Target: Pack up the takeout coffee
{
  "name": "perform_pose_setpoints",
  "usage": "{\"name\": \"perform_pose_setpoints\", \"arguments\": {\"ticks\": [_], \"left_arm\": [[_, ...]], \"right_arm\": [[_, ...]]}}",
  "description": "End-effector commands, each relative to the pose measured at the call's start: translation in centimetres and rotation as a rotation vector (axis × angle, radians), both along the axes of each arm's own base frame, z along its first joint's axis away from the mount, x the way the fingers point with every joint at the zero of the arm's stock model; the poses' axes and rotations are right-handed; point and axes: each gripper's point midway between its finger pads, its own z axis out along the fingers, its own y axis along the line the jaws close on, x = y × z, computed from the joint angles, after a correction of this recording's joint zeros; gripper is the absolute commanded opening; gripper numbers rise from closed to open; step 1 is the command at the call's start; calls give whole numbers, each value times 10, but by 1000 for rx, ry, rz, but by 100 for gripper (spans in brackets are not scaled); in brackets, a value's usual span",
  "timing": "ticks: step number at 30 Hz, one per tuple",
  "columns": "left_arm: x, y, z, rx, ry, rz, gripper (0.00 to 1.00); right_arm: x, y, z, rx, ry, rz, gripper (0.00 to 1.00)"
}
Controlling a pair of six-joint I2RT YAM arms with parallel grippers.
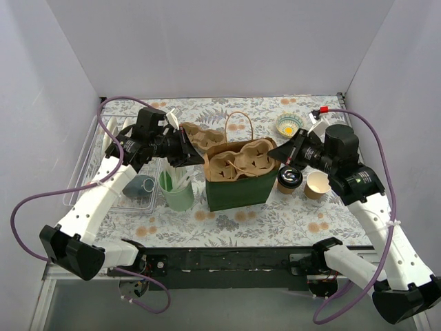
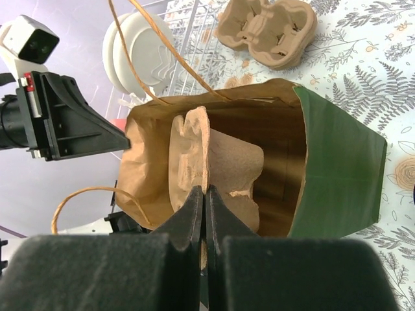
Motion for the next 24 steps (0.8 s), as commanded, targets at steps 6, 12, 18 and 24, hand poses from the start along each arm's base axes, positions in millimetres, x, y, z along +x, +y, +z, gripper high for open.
{"name": "perform_pose_setpoints", "arguments": {"ticks": [6, 12, 18, 24], "left_arm": [[2, 0, 4, 15, -4, -2, 0], [2, 0, 4, 21, -2, -1, 0], [4, 1, 3, 38, -3, 4, 0], [7, 1, 3, 42, -1, 7, 0]], "right_arm": [[13, 0, -4, -29, -55, 11, 1], [17, 1, -18, -43, -40, 20, 1], [20, 1, -21, -54, -38, 26, 1], [21, 1, -24, -71, -32, 39, 12]]}}
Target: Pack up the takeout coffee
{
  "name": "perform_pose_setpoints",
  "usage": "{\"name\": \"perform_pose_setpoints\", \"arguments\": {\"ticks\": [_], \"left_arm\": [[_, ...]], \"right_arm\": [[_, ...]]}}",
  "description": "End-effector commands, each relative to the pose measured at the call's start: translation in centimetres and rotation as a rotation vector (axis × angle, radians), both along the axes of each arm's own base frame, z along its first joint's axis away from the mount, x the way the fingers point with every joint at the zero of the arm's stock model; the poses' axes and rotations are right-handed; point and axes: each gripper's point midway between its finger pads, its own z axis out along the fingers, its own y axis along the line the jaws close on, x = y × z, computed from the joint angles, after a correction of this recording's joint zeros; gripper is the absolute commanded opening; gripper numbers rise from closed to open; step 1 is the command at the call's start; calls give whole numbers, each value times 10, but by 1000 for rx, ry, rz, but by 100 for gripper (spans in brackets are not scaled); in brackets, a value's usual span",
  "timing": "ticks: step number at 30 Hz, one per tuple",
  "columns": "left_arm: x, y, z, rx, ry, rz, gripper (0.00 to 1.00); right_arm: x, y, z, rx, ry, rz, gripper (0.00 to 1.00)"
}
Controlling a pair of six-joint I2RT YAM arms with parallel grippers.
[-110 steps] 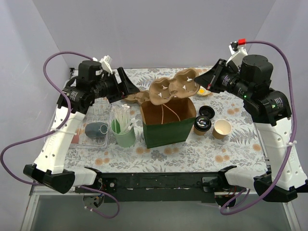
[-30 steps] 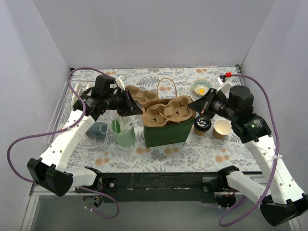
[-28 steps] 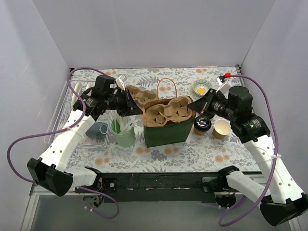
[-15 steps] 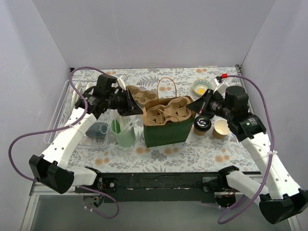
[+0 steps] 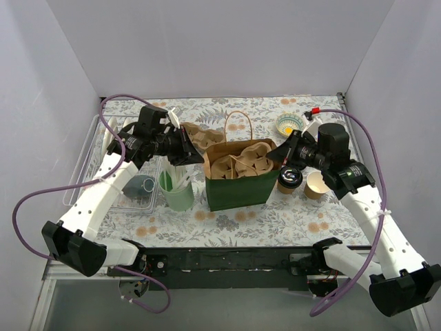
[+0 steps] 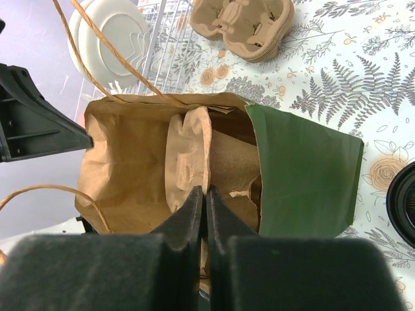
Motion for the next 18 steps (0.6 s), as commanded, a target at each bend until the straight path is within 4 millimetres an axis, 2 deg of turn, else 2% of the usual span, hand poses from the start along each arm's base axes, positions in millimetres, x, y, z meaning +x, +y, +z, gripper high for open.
{"name": "perform_pose_setpoints", "arguments": {"ticks": [1, 3, 4, 7, 8, 15, 16, 18], "left_arm": [[1, 0, 7, 15, -18, -5, 0], [2, 1, 7, 17, -19, -3, 0], [2, 1, 7, 17, -17, -2, 0], [2, 1, 7, 19, -18, -2, 0], [2, 1, 7, 19, -21, -3, 0], [6, 0, 11, 24, -31, -5, 0], [7, 0, 12, 26, -35, -6, 1], [9, 0, 14, 29, -38, -6, 11]], "right_arm": [[5, 1, 11, -10, -61, 22, 22], [6, -4, 8, -45, -42, 5, 32], [8, -6, 19, -54, -61, -4, 37], [10, -16, 23, -128, -62, -24, 42], [10, -20, 31, -155, -74, -34, 42], [11, -25, 54, -187, -106, -38, 34], [10, -24, 56, -188, -111, -29, 34], [9, -20, 59, -176, -122, -3, 34]]}}
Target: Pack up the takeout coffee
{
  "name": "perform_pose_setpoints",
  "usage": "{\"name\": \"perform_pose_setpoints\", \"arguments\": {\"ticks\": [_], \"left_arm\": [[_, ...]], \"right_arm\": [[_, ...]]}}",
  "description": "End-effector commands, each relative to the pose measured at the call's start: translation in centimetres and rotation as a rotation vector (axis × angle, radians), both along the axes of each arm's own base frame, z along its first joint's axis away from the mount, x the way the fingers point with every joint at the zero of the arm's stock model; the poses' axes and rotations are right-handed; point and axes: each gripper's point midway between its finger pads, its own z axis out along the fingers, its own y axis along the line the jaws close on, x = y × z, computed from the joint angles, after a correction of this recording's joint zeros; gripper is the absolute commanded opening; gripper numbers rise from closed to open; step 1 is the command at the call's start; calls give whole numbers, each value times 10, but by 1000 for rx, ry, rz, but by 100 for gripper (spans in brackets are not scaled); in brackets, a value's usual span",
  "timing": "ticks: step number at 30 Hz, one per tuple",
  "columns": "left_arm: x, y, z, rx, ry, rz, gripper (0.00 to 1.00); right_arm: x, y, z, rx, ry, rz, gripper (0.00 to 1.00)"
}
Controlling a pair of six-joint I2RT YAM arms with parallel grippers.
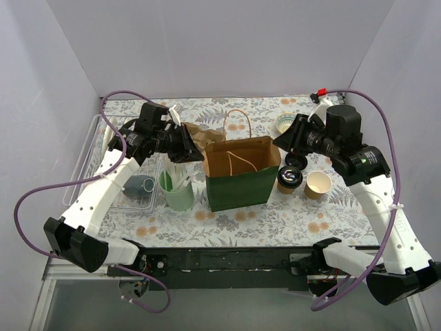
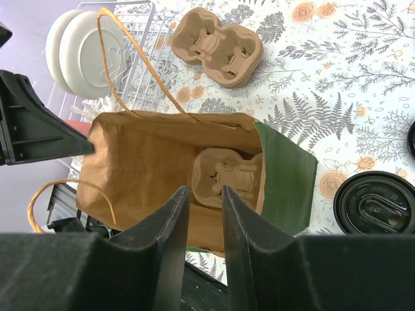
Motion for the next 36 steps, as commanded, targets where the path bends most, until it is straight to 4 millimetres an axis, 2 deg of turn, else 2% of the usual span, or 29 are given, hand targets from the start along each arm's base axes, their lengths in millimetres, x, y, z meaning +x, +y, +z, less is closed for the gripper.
{"name": "perform_pose_setpoints", "arguments": {"ticks": [1, 3, 4, 6, 8, 10, 13, 17, 21, 24, 27, 28, 30, 31, 32, 33, 34, 36], "left_arm": [[2, 0, 14, 8, -38, -10, 15], [4, -1, 21, 3, -53, -12, 27], [6, 0, 22, 11, -57, -8, 33], [7, 2, 28, 20, -70, -2, 44], [8, 6, 27, 48, -71, 10, 48], [8, 8, 27, 62, -68, 16, 50], [3, 12, 18, 84, -38, 16, 50], [0, 10, 9, 91, -17, 1, 50], [1, 5, 2, 96, -5, -15, 49], [2, 1, 1, 98, -13, -26, 45], [7, -1, 1, 101, -20, -32, 40], [9, -2, 0, 102, -22, -36, 40], [16, -5, 10, 94, -51, -35, 39], [23, -5, 8, 110, -55, -26, 39], [27, -5, 10, 118, -54, -21, 39], [32, -5, 15, 127, -66, -12, 45], [41, -7, 35, 116, -115, 0, 47], [57, -6, 42, 153, -129, 27, 49]], "right_arm": [[-2, -1, 13, -19, -37, 28, 34], [-1, -7, 13, -45, -27, 5, 36], [-1, -11, 11, -65, -25, -8, 41], [0, -18, 3, -105, -3, -36, 45], [0, -22, -5, -138, 2, -44, 49], [1, -21, -15, -155, 17, -24, 54], [4, -15, -26, -173, 39, 21, 54], [12, -13, -40, -192, 58, 30, 53], [16, -6, -45, -170, 70, 45, 50], [17, 1, -51, -146, 93, 57, 47], [18, 4, -55, -147, 100, 58, 33], [20, 4, -54, -148, 92, 54, 23], [25, 6, -49, -145, 72, 46, 11], [29, 8, -42, -140, 47, 43, 2], [32, 8, -39, -145, 30, 39, 1], [34, 9, -35, -149, 12, 34, 1], [38, 9, -26, -146, -23, 26, 1], [41, 9, -13, -153, -90, 11, 1]]}}
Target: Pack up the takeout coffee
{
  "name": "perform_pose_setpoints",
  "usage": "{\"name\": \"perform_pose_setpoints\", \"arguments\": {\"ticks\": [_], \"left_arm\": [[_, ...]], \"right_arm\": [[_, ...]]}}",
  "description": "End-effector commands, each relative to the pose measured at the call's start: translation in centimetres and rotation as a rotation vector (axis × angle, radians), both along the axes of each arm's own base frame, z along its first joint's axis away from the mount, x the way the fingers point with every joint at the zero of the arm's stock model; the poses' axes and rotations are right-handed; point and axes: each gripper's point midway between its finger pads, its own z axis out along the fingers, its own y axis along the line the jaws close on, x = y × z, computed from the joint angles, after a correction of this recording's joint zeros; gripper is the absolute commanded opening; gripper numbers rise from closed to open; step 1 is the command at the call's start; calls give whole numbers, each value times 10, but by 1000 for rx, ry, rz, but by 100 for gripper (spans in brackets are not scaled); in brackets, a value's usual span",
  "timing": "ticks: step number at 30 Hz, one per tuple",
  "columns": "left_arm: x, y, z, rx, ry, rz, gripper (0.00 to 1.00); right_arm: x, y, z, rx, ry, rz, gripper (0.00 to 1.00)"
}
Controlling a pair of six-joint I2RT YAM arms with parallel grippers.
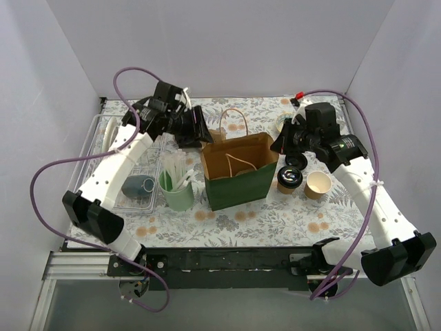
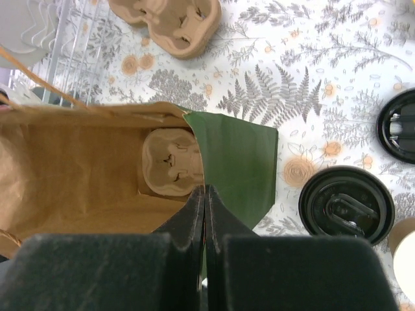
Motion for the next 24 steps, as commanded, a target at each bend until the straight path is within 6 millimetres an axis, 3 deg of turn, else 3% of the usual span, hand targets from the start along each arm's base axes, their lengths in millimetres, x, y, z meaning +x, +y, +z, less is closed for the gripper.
{"name": "perform_pose_setpoints", "arguments": {"ticks": [1, 2, 3, 4, 6, 7, 8, 10, 11, 12, 15, 17, 18, 24], "left_arm": [[31, 1, 73, -8, -205, 40, 52], [42, 3, 70, 26, -203, 62, 53], [45, 3, 78, 26, -221, 70, 53], [50, 3, 102, 4, -281, 80, 55], [55, 7, 108, 22, -301, 110, 56], [56, 10, 111, 27, -311, 126, 57], [56, 13, 108, 40, -309, 133, 57], [49, 26, 110, 65, -330, 169, 57], [46, 29, 88, 95, -297, 168, 57], [36, 36, 95, 90, -324, 179, 57], [25, 45, 64, 126, -284, 188, 57], [16, 50, 63, 122, -292, 190, 57], [12, 52, 52, 138, -269, 190, 57], [-5, 50, 55, 91, -287, 143, 56]], "right_arm": [[25, 7, 61, 43, -269, -18, 1], [21, 5, 61, 48, -301, -27, 1], [21, 5, 66, 62, -334, -35, 1], [25, 7, 79, 94, -403, -42, 1], [14, 7, 76, 125, -473, -15, 1], [3, 7, 103, 191, -605, -9, 1], [3, 3, 76, 179, -589, -31, 1], [-3, -4, 64, 179, -602, -57, 1], [-9, -11, 60, 172, -608, -73, 1], [-12, -13, 34, 146, -562, -72, 1], [-29, -15, 6, 149, -519, -48, 1], [-36, -19, 2, 153, -524, -49, 1], [-38, -19, -1, 152, -524, -47, 1], [-44, -16, -13, 130, -514, 8, 1]]}}
